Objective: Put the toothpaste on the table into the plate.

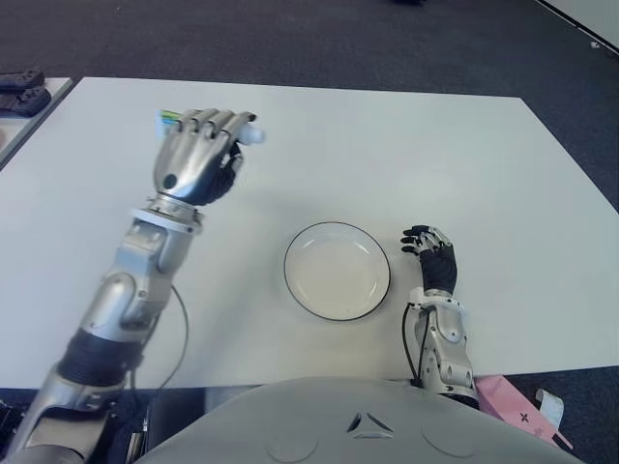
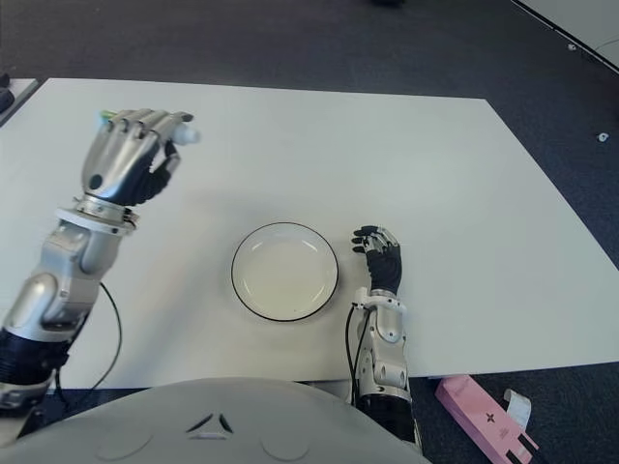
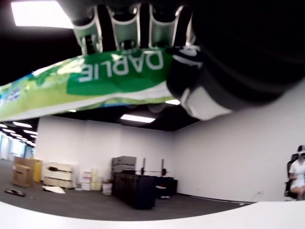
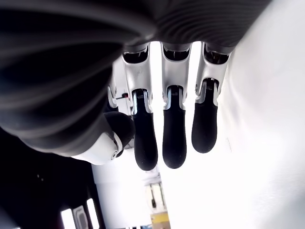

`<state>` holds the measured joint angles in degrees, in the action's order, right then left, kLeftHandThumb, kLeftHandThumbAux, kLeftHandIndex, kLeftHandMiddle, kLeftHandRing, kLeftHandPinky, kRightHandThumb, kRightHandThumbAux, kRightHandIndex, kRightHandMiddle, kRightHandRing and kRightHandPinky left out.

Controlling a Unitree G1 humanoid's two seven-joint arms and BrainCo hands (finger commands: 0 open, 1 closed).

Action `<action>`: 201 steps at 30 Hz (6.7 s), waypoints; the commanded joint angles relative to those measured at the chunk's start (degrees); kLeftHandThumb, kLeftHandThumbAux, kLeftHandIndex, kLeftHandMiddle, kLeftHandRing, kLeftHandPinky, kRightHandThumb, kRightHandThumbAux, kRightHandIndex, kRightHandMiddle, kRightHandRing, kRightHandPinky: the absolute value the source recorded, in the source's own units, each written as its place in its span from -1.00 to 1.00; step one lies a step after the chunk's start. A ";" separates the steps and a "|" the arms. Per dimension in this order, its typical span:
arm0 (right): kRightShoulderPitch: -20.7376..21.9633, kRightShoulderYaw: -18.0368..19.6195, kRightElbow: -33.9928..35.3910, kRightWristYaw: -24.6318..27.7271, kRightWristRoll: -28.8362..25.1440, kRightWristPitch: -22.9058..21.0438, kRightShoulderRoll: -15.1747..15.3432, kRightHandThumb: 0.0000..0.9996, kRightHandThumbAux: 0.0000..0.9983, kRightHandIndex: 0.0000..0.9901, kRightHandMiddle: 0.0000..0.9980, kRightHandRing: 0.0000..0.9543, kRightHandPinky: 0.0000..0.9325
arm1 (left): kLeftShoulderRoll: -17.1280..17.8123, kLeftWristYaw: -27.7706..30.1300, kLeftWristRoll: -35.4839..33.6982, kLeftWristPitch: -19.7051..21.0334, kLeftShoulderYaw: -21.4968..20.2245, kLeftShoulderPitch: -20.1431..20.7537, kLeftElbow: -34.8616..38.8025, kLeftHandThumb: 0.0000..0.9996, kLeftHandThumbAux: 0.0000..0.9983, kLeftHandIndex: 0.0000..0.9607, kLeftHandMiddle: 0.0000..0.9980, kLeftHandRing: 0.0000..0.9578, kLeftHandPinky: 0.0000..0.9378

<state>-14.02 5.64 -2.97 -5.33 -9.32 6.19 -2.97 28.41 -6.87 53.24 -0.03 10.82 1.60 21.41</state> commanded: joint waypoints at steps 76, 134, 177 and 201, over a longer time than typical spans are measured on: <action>-2.62 -0.58 -1.19 -0.43 -0.84 -1.23 -2.14 0.42 0.44 -0.13 -0.01 0.03 0.08 | -2.94 28.84 -23.91 -12.18 14.01 -7.11 0.16 0.45 0.39 -0.09 0.47 0.56 0.48; -2.50 -0.74 -1.00 -0.71 -0.62 -1.81 -2.23 0.42 0.44 -0.13 -0.01 0.03 0.08 | -2.41 31.34 -29.11 -9.40 6.31 -12.07 6.56 -0.71 -0.20 -1.00 -1.00 -1.00 -1.00; -2.13 -0.01 -2.58 0.56 -1.12 -0.73 -1.77 0.41 0.45 -0.14 -0.02 0.02 0.07 | -14.34 4.53 -19.67 -13.14 0.31 -13.22 -4.80 -0.71 0.07 -1.00 -1.00 -0.96 -0.70; -3.65 -0.47 3.31 -0.43 -0.28 -3.27 -1.55 0.41 0.44 -0.13 0.00 0.04 0.08 | -22.56 -5.88 -18.73 1.50 -3.79 -16.65 -12.84 -0.45 0.49 -0.86 -0.80 -0.77 -0.58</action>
<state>-16.10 5.32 0.55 -5.42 -9.59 4.84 -3.11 7.01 -12.03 33.63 -1.11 6.10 -14.02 7.92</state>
